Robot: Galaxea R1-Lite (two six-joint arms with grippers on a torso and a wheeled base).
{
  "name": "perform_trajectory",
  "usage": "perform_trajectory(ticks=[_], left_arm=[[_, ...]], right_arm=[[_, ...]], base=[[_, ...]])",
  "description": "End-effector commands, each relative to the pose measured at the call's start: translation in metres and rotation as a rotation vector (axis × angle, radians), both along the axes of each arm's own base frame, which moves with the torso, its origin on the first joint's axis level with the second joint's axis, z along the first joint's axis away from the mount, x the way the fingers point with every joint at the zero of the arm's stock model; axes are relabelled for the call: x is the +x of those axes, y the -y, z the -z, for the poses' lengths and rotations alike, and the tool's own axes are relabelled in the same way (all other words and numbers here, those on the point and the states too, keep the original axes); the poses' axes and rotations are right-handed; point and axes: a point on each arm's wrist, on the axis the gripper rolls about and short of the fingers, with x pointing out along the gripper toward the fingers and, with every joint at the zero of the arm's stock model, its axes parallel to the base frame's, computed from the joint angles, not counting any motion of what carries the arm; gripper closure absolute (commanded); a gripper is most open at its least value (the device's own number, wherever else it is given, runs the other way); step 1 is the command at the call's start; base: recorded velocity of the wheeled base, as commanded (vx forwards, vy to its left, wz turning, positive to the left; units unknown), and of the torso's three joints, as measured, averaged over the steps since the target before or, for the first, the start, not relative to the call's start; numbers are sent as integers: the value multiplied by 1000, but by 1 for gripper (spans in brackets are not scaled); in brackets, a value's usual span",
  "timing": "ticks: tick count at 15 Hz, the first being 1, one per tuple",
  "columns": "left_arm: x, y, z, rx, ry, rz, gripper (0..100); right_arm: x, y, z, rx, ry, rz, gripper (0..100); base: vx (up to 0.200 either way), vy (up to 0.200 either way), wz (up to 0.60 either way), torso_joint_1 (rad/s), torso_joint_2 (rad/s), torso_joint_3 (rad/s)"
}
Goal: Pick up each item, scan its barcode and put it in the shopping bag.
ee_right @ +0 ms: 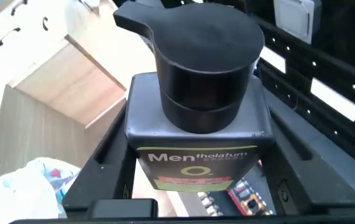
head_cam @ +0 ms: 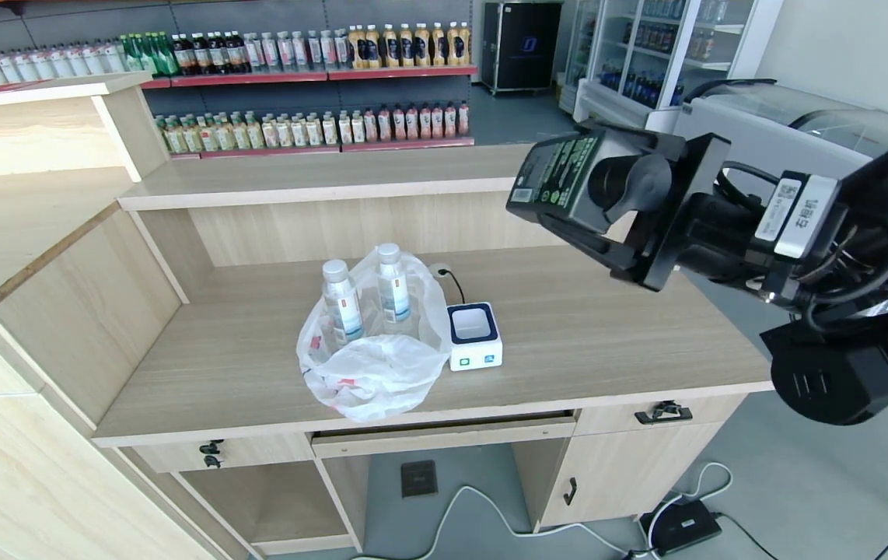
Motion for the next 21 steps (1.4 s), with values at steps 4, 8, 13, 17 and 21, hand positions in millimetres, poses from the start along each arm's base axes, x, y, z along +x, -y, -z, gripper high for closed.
perform_trajectory(ticks=[4,8,13,17,21], left_arm=[[0,0,0,0,0,0,0],[0,0,0,0,0,0,0],[0,0,0,0,0,0,0],[0,0,0,0,0,0,0],[0,0,0,0,0,0,0]], right_arm=[[-80,-47,-14,-10,12,-272,100],[-88,-46,-15,-36,-31,-287,100],[-74,-61,8,-75,-95,-294,100],[-81,-85,23,-96,-116,-360,100],[-82,-87,24,-102,-94,-356,100]], base=[[0,0,0,0,0,0],[0,0,0,0,0,0],[0,0,0,0,0,0],[0,0,0,0,0,0],[0,0,0,0,0,0]])
